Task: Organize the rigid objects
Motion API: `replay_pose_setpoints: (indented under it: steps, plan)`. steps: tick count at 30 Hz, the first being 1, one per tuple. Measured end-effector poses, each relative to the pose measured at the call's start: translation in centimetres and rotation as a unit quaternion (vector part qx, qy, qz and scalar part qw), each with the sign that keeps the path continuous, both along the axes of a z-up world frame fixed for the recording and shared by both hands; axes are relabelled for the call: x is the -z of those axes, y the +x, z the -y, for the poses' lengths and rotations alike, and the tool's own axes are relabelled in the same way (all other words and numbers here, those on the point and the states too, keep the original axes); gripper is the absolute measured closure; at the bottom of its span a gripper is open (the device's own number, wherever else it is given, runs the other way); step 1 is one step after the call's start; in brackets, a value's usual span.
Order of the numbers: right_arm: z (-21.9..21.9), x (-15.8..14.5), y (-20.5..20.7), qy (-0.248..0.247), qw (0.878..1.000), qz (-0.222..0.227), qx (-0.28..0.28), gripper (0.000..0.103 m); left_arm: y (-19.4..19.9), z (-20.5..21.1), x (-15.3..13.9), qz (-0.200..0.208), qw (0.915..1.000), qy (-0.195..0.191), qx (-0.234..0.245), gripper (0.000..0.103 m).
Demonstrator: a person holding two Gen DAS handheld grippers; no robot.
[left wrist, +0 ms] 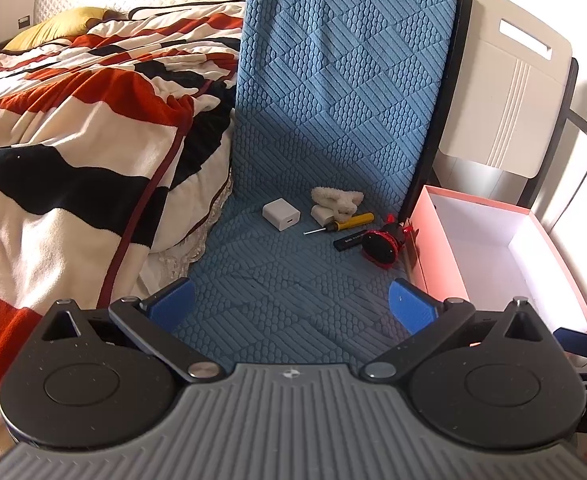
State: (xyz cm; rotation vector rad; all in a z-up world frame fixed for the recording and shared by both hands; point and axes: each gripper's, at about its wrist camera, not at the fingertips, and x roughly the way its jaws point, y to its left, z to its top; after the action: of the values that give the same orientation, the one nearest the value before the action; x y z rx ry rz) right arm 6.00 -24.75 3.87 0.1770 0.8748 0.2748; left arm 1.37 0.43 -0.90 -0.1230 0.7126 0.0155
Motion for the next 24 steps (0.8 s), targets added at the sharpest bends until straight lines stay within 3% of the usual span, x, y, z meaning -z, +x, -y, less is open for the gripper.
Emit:
replay_pose_setpoints:
  steps: [24]
  plan:
    - [-0.39,0.52,0.73,-0.005,1.000,-0.011,0.004,0.000,0.95,-0.38,0.66,-0.007,0.9999,0.013,0.004,0.000]
